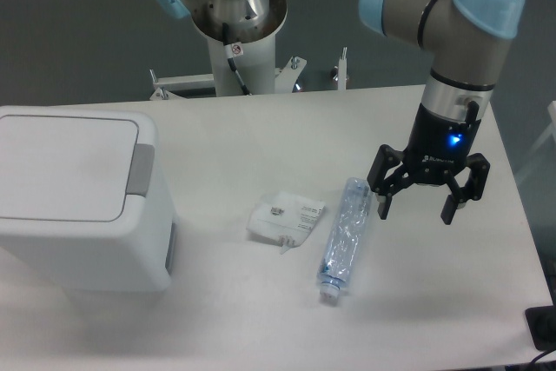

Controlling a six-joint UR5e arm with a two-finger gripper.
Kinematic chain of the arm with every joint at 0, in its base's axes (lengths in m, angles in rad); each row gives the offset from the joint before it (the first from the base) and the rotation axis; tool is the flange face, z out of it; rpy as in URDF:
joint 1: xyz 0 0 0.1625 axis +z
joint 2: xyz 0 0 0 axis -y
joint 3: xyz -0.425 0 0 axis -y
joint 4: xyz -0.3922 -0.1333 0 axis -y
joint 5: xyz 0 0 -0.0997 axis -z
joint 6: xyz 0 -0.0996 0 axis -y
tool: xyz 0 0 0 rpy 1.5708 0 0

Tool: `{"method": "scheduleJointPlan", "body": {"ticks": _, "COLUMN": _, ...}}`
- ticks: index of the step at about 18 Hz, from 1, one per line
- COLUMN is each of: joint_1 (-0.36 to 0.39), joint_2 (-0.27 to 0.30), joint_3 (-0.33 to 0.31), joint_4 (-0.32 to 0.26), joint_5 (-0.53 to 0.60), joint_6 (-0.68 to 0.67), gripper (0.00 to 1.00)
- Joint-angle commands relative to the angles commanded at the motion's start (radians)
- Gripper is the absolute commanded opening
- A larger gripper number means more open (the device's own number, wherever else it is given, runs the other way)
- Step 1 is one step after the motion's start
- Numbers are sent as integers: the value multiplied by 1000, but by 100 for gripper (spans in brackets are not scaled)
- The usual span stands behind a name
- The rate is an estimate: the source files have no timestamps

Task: Open the trash can
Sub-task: 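Raise the gripper and swing it over toward the trash can lid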

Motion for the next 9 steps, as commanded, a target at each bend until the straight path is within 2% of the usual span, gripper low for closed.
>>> {"method": "scheduleJointPlan", "body": {"ticks": 9, "joint_1": -80, "joint_2": 42, "joint_3": -2, "joint_4": 0, "joint_5": -22, "joint_6": -151, "gripper": 100}}
